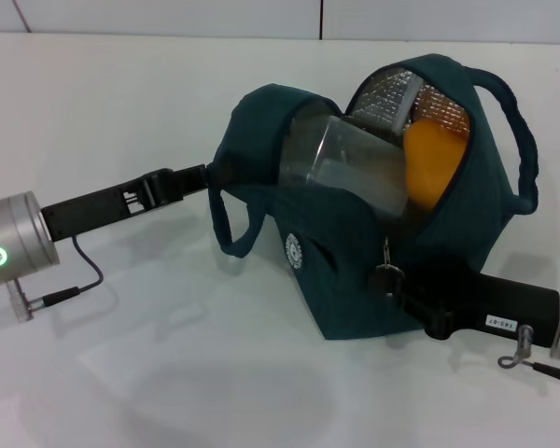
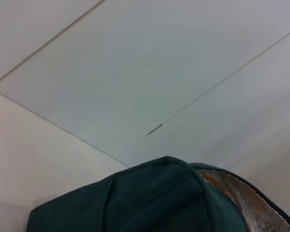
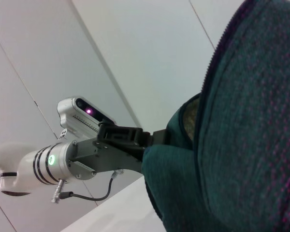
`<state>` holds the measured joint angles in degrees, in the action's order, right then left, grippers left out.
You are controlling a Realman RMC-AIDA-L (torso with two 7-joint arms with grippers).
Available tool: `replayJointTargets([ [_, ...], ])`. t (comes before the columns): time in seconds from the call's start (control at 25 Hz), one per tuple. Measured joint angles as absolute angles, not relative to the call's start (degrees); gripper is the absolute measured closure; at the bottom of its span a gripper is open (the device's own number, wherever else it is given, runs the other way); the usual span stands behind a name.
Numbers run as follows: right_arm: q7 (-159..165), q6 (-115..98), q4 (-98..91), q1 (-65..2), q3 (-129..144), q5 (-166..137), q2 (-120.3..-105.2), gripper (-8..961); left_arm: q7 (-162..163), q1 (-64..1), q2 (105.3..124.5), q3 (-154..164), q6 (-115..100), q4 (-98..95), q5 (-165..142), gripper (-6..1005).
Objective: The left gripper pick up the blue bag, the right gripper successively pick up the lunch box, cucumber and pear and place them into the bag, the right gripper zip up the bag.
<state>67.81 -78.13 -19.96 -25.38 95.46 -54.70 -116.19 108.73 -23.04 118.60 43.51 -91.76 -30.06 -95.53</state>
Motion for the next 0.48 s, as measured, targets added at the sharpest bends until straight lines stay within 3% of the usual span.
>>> replayJointTargets([
  [0.48,75.31,-82.01,-19.95,-25.05,95.89,-54.76,-115.94,945,108.02,-25.10,118.64,43.48,-91.76,-30.06,-95.17,940],
])
